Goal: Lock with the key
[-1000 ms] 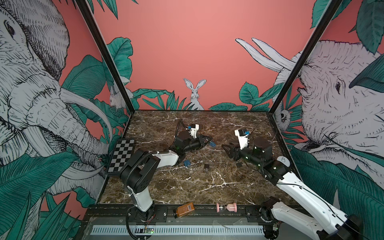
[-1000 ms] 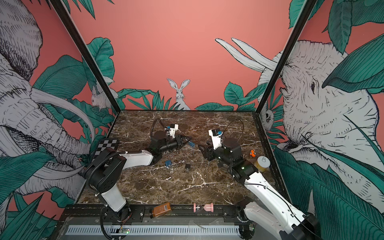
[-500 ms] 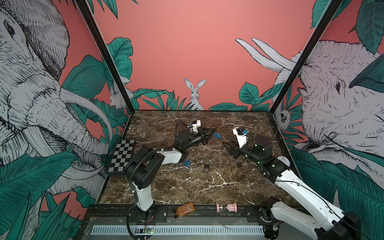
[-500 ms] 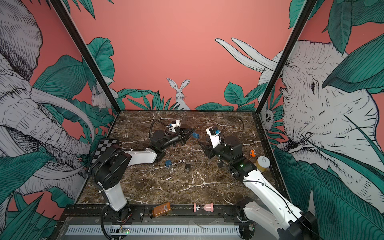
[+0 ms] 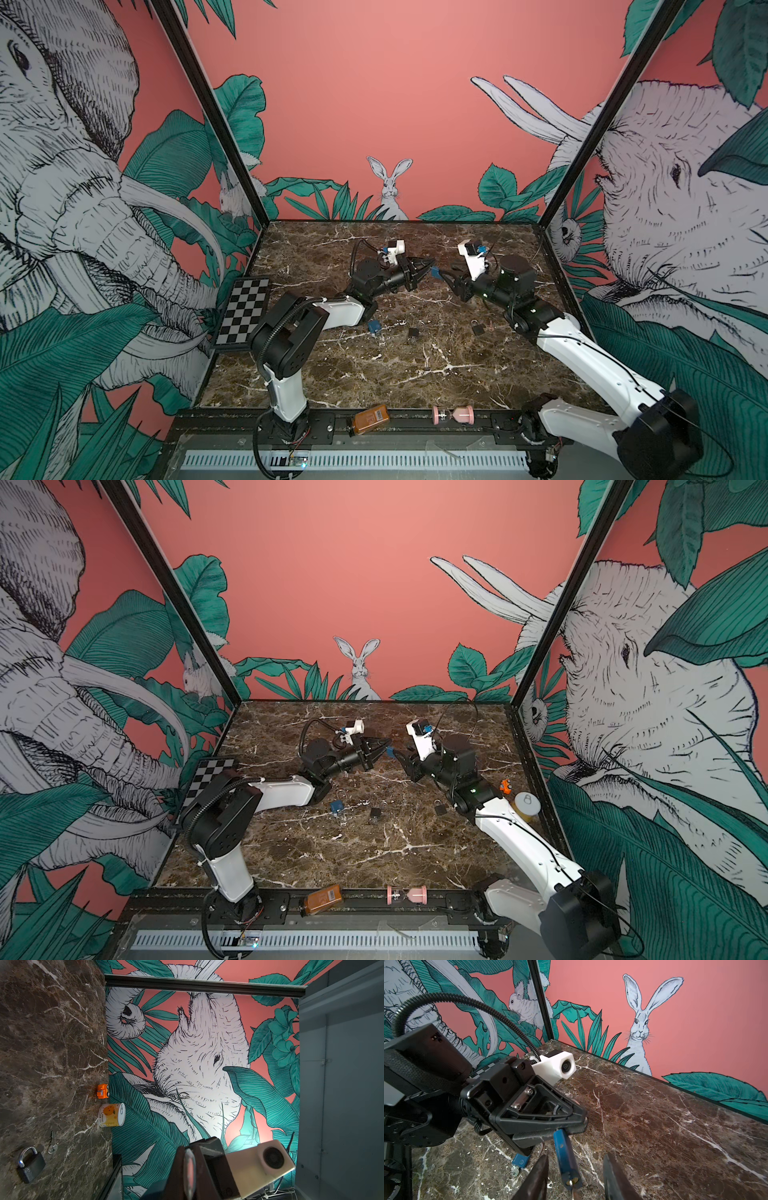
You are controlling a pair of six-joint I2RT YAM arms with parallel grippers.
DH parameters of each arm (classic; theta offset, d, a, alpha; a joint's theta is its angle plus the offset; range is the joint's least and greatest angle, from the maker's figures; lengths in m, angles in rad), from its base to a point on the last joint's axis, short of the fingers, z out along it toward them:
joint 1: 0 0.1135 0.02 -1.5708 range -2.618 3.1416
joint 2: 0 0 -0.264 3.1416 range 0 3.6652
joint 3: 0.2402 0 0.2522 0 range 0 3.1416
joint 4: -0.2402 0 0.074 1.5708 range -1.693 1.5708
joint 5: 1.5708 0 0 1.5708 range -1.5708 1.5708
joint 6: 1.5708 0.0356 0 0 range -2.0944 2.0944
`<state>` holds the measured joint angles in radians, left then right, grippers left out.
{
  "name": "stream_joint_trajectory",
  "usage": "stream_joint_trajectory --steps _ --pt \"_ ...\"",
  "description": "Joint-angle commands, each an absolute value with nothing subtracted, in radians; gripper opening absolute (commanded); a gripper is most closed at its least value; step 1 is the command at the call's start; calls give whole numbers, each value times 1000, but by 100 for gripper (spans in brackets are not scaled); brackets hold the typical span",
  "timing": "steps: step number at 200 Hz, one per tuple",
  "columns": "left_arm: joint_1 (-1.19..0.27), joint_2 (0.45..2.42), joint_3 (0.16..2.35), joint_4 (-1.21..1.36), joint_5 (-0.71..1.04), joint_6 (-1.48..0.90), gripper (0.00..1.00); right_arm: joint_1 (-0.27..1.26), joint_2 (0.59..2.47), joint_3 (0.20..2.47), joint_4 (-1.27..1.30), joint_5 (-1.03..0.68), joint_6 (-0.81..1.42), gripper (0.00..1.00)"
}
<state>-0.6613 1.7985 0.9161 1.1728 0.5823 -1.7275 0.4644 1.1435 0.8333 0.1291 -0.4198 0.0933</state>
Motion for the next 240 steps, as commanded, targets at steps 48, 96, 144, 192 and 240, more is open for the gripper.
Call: stream_joint_trajectory --steps 48,96,144,192,240 --pt "-669 1727 944 1232 594 -1733 0 461 1179 823 247 -506 161 30" --pt "-672 1723 955 1225 594 -1727 0 461 1180 799 249 -505 174 30" --pt "-673 1721 960 1218 594 -1721 0 461 1179 798 244 -505 179 29" --pt "-675 1720 962 1216 594 -1718 0 461 1182 802 255 -518 188 22" --pt "-680 1727 966 1212 594 -1718 0 462 1178 802 255 -525 186 14"
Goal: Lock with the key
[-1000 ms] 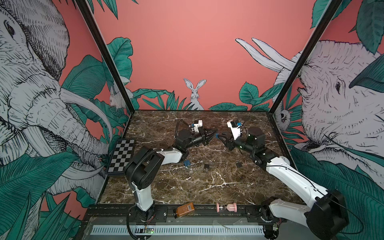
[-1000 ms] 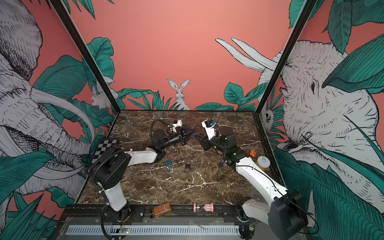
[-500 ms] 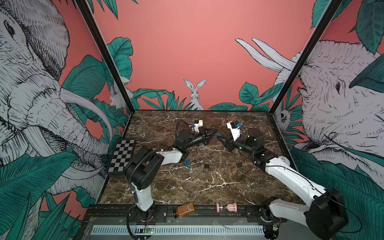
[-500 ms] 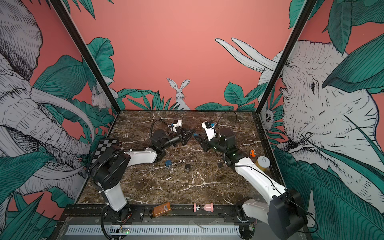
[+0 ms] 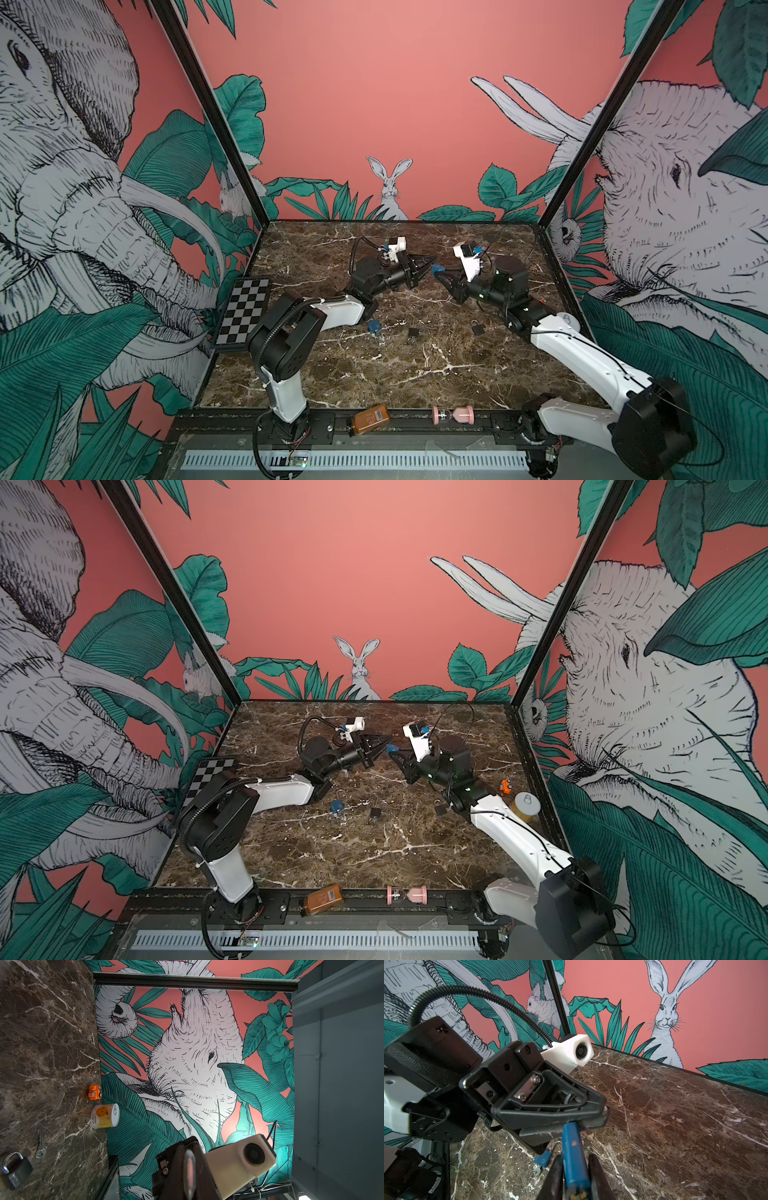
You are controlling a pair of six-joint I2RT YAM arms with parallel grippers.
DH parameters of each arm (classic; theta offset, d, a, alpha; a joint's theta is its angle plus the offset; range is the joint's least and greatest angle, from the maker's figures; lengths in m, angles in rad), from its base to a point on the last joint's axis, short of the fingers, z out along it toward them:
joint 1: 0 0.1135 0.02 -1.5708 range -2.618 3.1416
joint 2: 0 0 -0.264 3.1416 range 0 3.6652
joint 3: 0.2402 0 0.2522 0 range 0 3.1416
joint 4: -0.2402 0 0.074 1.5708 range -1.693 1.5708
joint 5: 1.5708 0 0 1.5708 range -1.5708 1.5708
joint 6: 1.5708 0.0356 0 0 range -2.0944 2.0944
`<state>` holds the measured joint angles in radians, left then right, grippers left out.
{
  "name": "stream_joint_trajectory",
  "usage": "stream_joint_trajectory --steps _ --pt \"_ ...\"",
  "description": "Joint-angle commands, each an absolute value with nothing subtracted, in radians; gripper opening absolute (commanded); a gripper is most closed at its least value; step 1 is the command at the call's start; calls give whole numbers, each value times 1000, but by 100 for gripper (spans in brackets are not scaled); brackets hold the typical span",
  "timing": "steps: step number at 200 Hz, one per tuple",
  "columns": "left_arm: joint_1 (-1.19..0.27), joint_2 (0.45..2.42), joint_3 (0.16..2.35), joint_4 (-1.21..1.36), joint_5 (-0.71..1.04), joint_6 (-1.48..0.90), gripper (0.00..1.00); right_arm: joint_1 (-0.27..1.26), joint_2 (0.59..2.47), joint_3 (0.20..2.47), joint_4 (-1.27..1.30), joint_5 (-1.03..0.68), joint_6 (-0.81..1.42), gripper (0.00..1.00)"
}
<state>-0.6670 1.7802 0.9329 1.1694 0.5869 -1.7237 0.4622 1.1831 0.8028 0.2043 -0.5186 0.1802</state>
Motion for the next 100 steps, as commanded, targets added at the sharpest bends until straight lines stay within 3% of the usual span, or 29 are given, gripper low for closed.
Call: stream_joint_trajectory --steps 1,37,56,100 --pt "-681 1728 966 1212 594 -1717 0 461 1178 802 255 -526 186 14" --pt "-686 1737 971 1213 629 -1721 0 461 1175 799 260 -519 192 17" --pt "-685 1738 969 1216 627 -1722 0 461 1174 801 257 -509 193 23" --pt "-685 1741 971 1218 629 -1724 0 462 1173 802 255 -509 194 22"
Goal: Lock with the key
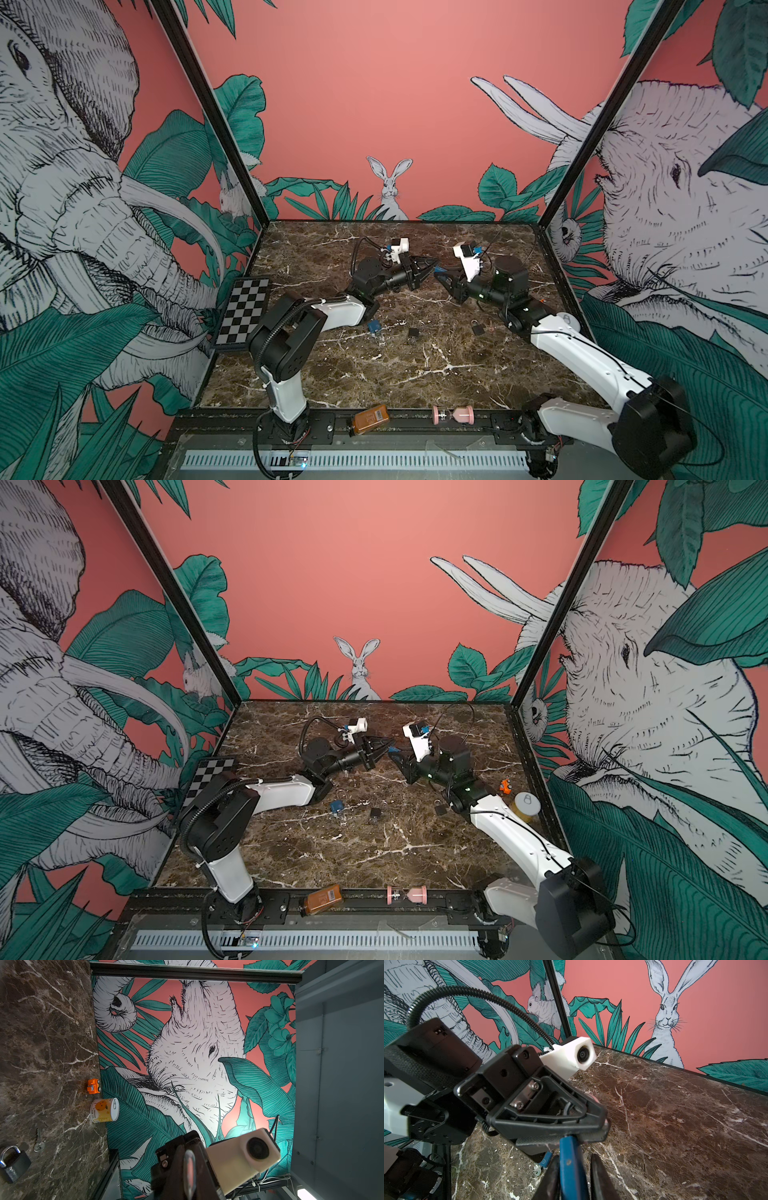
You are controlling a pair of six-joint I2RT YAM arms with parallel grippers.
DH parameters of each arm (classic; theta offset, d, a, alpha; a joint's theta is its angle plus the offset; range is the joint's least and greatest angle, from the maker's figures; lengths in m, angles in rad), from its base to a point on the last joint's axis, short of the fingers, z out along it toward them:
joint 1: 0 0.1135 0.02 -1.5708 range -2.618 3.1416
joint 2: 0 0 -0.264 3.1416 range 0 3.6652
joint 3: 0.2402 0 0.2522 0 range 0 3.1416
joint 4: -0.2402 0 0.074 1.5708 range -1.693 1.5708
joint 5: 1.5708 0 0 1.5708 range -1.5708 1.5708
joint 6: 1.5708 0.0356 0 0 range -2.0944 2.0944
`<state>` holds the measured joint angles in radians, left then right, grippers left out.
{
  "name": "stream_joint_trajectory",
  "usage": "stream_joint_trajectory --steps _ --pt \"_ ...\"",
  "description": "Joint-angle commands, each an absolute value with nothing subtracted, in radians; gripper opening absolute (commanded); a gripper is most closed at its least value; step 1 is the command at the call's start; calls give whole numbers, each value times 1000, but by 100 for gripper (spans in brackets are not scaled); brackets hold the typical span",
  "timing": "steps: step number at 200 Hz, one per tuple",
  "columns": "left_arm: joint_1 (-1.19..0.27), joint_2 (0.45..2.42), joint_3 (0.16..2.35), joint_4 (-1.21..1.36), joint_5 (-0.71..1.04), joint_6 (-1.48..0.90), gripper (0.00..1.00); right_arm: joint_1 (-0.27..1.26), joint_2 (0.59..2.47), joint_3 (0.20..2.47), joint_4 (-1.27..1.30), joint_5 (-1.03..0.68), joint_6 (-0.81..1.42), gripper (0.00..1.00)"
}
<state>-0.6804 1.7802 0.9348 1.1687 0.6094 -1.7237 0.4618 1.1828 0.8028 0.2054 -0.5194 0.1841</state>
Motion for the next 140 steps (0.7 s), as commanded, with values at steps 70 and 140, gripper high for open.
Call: stream_joint_trajectory --steps 70,140 --pt "-683 1749 956 1218 630 -1710 0 459 1110 776 238 -483 204 0" --pt "-554 1641 950 933 718 -1309 82 392 1075 817 94 -591 443 0"
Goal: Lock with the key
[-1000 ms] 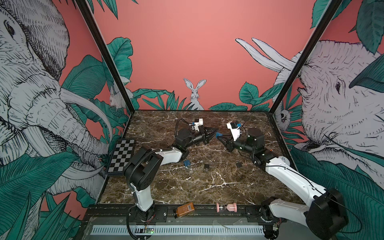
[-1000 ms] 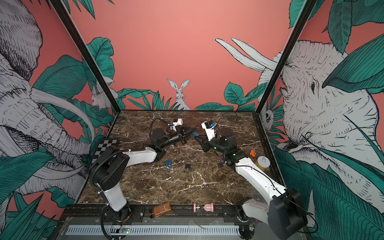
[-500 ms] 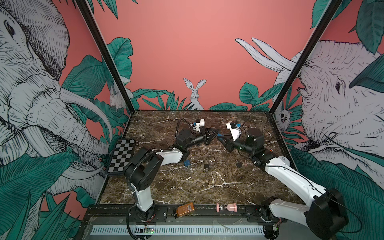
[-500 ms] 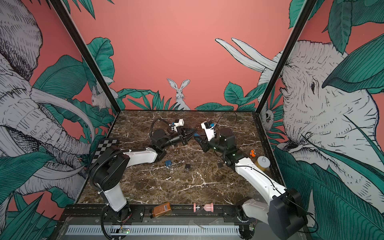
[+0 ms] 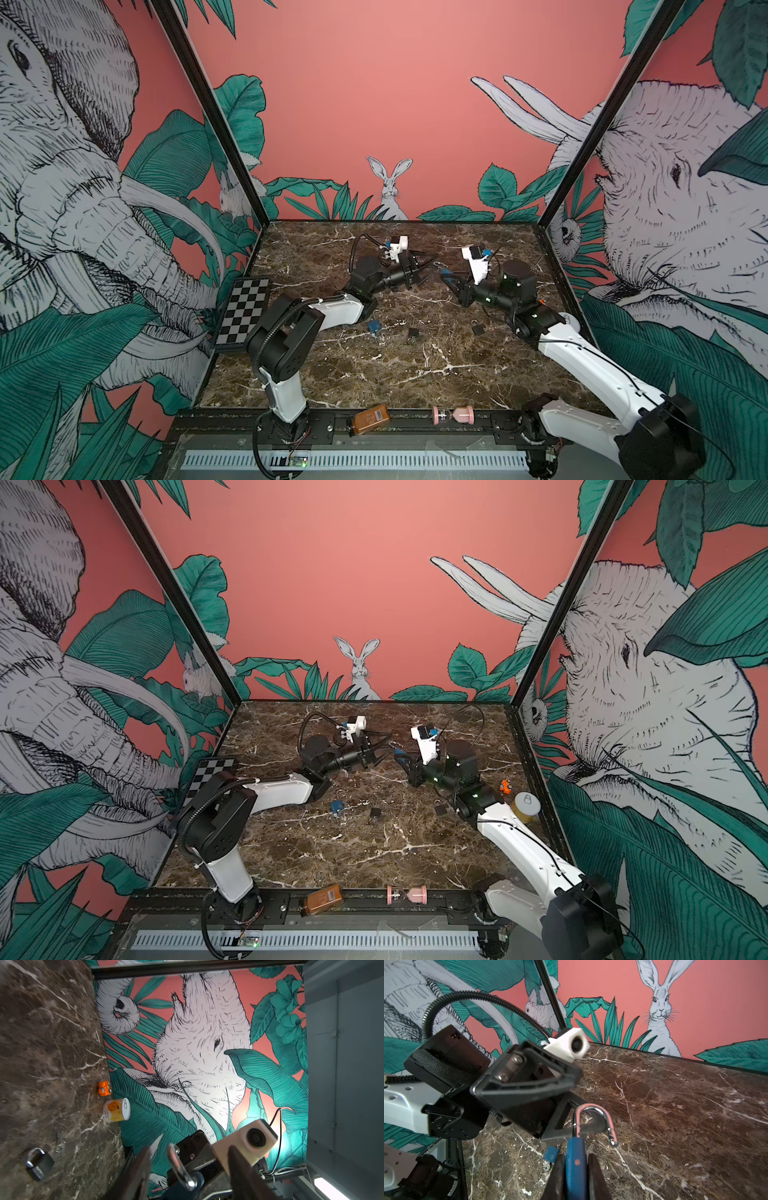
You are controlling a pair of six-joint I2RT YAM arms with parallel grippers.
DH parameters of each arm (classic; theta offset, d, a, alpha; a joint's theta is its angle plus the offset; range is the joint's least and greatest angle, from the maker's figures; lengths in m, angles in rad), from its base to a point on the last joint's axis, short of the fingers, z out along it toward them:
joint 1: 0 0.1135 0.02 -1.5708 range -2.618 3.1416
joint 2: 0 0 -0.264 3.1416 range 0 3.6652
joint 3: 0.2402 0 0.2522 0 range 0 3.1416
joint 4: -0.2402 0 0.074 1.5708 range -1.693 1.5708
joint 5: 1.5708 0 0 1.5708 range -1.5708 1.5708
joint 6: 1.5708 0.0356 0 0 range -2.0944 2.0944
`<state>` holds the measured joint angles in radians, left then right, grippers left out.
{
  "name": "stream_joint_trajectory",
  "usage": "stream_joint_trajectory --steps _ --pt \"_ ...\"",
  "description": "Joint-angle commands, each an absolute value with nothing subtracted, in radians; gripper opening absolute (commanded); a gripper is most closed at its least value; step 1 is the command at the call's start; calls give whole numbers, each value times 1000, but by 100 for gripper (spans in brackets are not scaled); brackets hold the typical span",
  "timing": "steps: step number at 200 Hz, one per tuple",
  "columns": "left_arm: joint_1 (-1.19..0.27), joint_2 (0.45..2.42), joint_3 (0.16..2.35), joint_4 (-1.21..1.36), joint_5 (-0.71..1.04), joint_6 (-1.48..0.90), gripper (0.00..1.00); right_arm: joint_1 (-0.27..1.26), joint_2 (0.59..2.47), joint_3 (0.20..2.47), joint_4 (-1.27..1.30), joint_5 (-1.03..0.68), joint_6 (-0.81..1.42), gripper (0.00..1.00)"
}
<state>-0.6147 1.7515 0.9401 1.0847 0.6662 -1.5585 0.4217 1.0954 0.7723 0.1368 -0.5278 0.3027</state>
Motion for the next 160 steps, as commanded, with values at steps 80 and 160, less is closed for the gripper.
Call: stream_joint_trajectory --steps 80,160 --pt "-503 1531 1095 497 816 -561 81 383 1009 884 -92 -812 795 0" --pt "-505 1595 1052 752 955 -718 77 383 961 852 -121 -857 829 0"
